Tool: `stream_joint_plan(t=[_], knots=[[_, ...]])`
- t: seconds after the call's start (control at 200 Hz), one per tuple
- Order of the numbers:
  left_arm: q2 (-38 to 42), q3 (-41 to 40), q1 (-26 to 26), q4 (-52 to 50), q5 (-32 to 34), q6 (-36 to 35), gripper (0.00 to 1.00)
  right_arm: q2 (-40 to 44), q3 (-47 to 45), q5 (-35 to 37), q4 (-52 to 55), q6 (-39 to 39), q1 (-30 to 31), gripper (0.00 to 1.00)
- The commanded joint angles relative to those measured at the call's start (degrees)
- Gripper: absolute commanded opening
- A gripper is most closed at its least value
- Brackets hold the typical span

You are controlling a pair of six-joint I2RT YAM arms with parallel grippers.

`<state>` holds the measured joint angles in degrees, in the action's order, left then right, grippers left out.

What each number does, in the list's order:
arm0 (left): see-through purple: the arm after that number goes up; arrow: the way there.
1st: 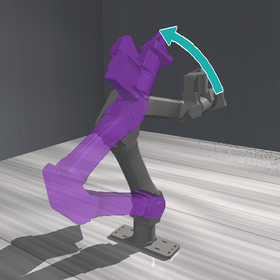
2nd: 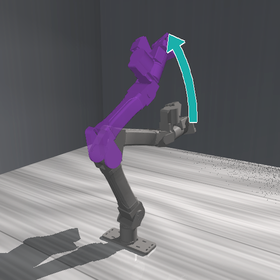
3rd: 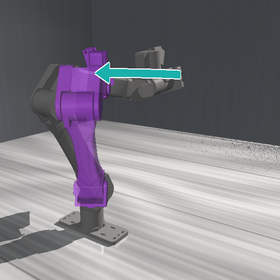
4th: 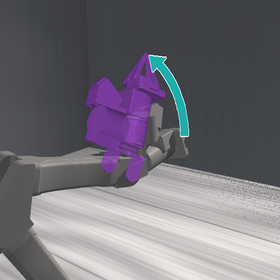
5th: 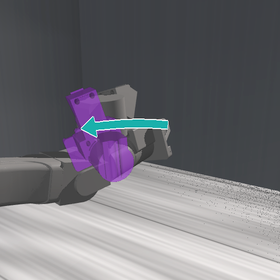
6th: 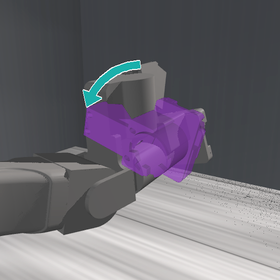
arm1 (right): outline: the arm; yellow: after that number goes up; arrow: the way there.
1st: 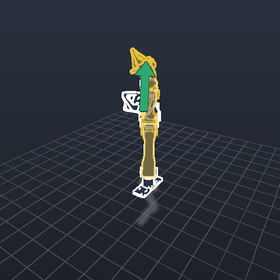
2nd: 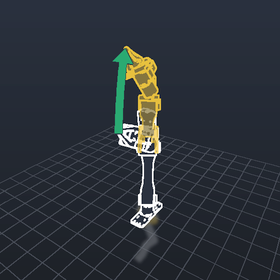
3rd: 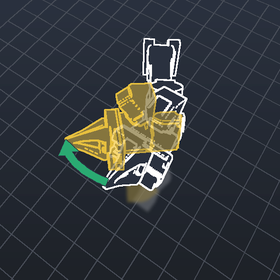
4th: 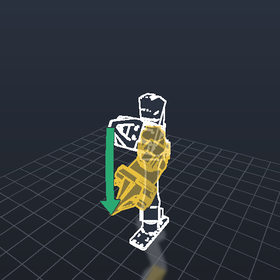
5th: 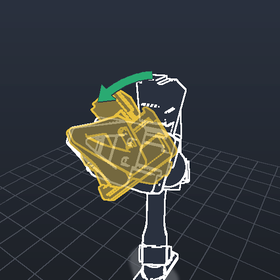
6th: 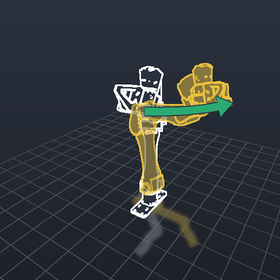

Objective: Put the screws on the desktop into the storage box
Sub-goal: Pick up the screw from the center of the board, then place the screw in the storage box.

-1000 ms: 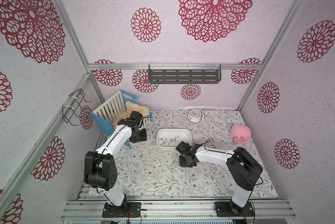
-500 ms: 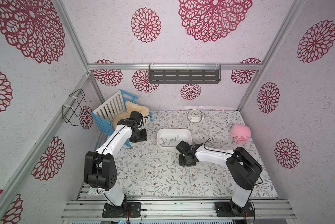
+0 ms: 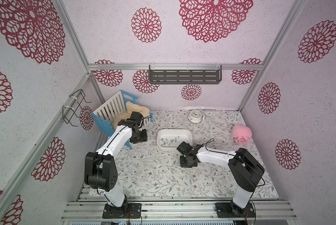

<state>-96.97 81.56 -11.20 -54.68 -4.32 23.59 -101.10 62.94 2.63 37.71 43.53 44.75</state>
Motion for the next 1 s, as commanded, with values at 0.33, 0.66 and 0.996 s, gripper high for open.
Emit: stream_joint_plan(t=[0.33,0.66,0.996], knots=[[0.4,-0.8,0.5,1.3,-1.0,-0.2,0.46,7.1,12.3,-0.2,5.6,-2.6,-0.5,0.02],[0.8,-0.9,0.6,1.4,-1.2,-0.2,0.46,-7.6,33.5,-0.8,7.6,-8.2,-4.4,0.02],[1.8,-1.1,1.2,1.5,-1.3,-0.2,0.46,-26.0,54.8,-2.6,12.9,-10.4,-6.8,0.02]])
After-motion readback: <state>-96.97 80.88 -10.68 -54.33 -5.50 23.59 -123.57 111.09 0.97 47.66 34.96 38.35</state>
